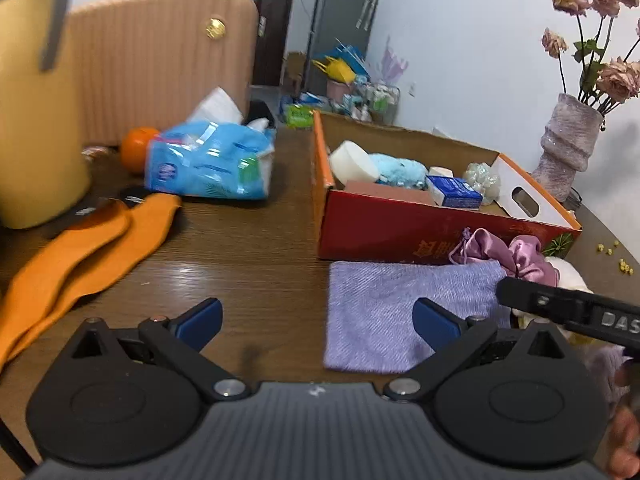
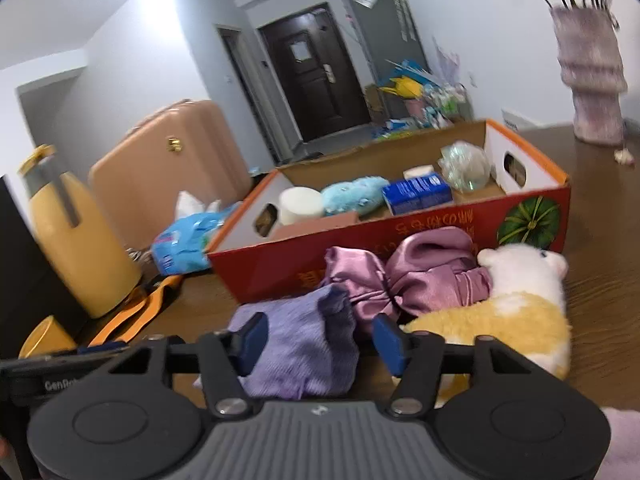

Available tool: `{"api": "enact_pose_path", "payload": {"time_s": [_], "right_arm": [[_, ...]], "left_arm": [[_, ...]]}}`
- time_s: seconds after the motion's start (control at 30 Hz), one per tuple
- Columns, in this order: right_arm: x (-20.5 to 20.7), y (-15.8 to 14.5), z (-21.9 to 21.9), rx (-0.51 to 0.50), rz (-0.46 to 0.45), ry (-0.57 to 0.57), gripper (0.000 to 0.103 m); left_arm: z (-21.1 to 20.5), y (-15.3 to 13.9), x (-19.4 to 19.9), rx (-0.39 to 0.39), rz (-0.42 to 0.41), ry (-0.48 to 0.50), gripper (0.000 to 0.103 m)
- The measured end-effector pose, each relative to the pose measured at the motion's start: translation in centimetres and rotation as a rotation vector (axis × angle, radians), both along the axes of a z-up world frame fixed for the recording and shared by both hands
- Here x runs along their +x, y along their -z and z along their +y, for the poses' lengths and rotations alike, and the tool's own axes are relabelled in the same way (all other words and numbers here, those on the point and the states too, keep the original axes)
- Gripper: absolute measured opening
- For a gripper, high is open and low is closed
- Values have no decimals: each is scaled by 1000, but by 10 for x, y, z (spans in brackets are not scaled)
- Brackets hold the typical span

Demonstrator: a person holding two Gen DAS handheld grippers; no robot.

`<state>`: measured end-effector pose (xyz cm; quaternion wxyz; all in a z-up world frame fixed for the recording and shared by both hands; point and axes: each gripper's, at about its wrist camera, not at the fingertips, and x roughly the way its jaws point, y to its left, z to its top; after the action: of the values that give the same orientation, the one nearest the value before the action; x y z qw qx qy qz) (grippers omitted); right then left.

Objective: Organize soft objects
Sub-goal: 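Grasp the lavender drawstring pouch with both tools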

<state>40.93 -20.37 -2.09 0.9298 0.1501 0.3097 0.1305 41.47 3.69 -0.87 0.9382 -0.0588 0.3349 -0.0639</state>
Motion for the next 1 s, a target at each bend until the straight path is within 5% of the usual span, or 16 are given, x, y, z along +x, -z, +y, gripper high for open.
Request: {"api": "enact_pose_path", "payload": {"time_s": [0.17,0.3,0.4,0.5,0.63,0.77,1.0], "right_arm": [[19,12,5,-11,-27,-1,39],[22,16,11,-78,-39,-25,11],[21,18,17,-139,-40,-50,4],[15,15,25,-197,-40,-80,2],[-8,6,27,-260,-48,-122,2],[-54,-4,26,-362,-58,-167,2],[-146,-21,0,-310,16,-193,2]], "left_arm": [[-11,8,17,-4,-28,69,99],[-9,14,26,-64,4,97,83],[-8,19,28,-106,41,110,69],[-10,16,20,-104,50,131,41],[-8,11,-7,-99,67,139,27],[-11,10,-56,-103,92,177,21],[-21,7,-151,-198,116,244,18]]}}
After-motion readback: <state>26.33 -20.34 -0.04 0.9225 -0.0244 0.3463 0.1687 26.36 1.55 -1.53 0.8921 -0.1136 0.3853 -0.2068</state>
